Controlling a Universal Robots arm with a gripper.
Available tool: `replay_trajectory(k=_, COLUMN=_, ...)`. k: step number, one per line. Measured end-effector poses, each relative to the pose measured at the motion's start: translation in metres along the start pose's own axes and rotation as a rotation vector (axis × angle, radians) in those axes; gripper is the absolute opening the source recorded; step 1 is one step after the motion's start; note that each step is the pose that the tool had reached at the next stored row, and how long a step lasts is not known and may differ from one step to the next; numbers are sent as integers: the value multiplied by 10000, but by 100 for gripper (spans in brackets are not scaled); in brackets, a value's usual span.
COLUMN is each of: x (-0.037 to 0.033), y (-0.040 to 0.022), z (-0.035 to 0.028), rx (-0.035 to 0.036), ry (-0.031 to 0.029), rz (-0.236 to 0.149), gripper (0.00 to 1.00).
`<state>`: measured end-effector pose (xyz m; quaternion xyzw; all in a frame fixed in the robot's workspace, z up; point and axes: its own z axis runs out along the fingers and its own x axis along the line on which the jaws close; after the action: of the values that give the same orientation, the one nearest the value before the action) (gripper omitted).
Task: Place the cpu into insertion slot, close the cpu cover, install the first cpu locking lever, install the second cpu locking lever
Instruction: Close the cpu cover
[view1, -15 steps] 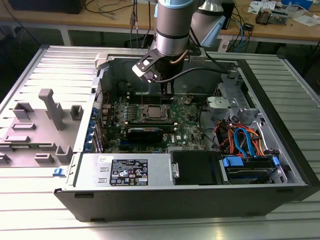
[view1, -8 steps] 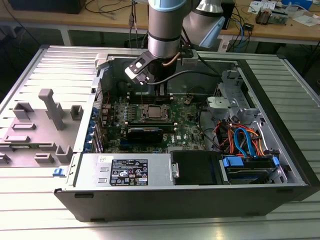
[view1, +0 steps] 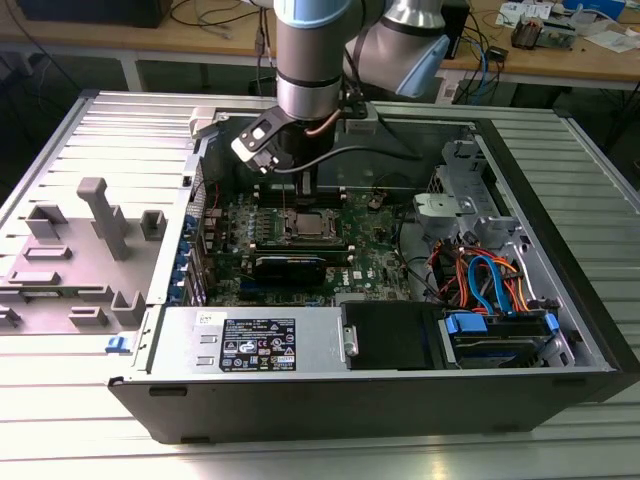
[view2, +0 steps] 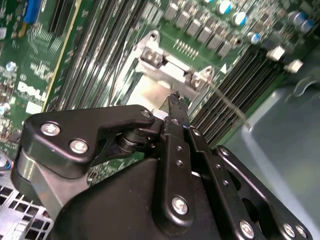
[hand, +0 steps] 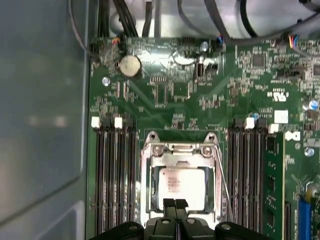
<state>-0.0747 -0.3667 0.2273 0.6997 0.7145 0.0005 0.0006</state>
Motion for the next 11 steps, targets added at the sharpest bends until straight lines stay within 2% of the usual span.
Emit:
replay_trajectory(k=3, x=2, y=-82, z=50, rx=-1, ry=2, rz=1, gripper=11)
replay_trajectory(k=6, x=3, y=-133, z=104, rx=-1, ry=2, rz=1, gripper=11)
replay_trajectory(k=11, x=3, y=-135, z=113, rx=0, ry=2, rz=0, gripper=11)
